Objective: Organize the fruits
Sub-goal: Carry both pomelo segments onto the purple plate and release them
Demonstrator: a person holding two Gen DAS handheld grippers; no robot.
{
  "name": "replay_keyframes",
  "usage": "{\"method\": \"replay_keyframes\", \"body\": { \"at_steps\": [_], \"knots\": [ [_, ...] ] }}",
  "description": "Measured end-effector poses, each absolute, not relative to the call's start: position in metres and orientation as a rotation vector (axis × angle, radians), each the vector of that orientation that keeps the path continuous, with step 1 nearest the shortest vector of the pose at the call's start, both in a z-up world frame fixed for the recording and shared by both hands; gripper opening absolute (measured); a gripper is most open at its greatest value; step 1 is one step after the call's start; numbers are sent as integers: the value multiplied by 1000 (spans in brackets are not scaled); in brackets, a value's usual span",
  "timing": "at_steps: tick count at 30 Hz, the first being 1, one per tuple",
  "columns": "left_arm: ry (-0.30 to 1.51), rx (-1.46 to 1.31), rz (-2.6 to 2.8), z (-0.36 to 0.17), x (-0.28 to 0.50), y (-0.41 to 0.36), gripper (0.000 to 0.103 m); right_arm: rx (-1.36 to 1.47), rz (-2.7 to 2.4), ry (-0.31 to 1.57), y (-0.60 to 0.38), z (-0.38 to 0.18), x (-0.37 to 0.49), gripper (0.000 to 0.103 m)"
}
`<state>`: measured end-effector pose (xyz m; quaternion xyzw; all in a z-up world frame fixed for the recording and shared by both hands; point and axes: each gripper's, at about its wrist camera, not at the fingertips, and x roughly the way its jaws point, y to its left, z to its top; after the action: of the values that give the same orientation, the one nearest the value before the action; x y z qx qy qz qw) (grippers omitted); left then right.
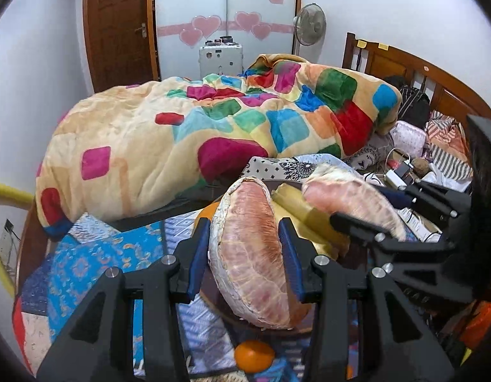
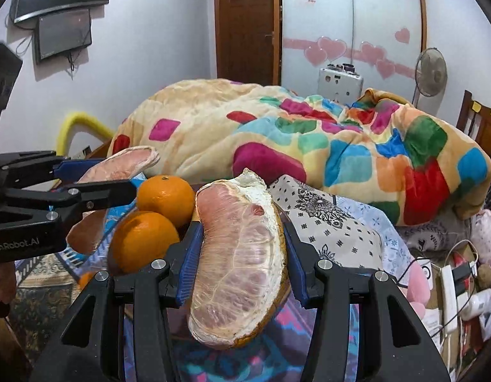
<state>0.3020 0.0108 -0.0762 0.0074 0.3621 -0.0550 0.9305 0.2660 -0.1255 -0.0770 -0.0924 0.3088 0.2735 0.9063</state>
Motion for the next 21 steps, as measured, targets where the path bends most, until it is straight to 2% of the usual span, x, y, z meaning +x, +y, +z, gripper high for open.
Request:
{"method": "replay_keyframes", "body": {
  "at_steps": [21],
  "knots": [
    [801, 43, -122, -94, 337, -7, 42, -275, 594, 703, -109, -92, 287, 47]
  ]
}}
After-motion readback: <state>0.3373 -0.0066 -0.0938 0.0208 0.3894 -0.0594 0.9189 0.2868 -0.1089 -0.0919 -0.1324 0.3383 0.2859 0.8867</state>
